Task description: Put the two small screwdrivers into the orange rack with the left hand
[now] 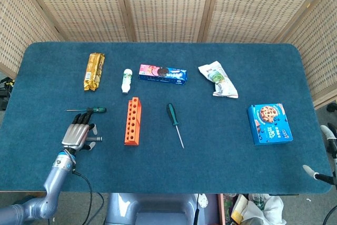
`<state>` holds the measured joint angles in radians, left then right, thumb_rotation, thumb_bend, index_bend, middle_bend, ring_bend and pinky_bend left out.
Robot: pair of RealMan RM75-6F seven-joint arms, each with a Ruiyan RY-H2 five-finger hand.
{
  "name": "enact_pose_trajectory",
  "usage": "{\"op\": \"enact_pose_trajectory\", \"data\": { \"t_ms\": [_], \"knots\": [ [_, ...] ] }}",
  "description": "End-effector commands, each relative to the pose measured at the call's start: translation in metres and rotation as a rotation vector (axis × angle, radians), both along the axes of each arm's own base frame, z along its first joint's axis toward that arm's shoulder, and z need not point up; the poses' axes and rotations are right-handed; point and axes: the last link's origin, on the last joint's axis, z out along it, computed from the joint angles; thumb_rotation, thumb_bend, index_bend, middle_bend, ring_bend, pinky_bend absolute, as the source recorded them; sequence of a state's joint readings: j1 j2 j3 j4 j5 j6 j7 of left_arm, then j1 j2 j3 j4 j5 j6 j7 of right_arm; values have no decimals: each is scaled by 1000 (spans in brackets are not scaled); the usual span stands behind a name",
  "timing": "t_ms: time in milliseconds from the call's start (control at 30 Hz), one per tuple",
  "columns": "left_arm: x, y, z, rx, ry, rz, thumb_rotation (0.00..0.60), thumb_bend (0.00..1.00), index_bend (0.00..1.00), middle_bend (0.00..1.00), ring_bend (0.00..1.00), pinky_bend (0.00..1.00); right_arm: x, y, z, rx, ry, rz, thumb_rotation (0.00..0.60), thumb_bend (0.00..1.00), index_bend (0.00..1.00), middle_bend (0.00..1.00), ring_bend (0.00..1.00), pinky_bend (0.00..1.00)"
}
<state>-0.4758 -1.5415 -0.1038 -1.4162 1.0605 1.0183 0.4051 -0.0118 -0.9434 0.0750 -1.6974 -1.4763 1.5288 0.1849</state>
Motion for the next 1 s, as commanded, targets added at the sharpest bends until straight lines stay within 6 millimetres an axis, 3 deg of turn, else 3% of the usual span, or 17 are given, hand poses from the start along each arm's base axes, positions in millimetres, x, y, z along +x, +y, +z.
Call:
{"op": "enact_pose_trajectory", "data": {
  "t_ms": [33, 367, 600, 733, 1000],
  "knots": [
    [0, 1, -2, -3, 4, 4, 600, 266, 491, 0, 0, 0, 0, 0, 0, 2, -1, -1, 600, 0, 0, 0, 0, 0],
    [2, 3, -8, -16, 14, 14, 600, 276, 496, 0, 0, 0, -1, -1, 0, 4, -2, -6, 600, 0, 0, 0, 0, 0],
    [1, 2, -8, -16, 17, 20, 600, 395, 585, 0, 0, 0, -1, -2, -1, 10, -5, -7, 600, 0, 0, 0, 0, 0],
    [1, 3, -6, -12, 14, 26, 600, 413, 595, 0, 0, 0, -1, -2, -1, 10, -6, -5, 600, 0, 0, 0, 0, 0],
    [13, 2, 14, 29, -72, 3, 600, 441, 596, 0, 0, 0, -1, -2, 0, 8, -7, -5, 600, 0, 0, 0, 0, 0]
  ]
}}
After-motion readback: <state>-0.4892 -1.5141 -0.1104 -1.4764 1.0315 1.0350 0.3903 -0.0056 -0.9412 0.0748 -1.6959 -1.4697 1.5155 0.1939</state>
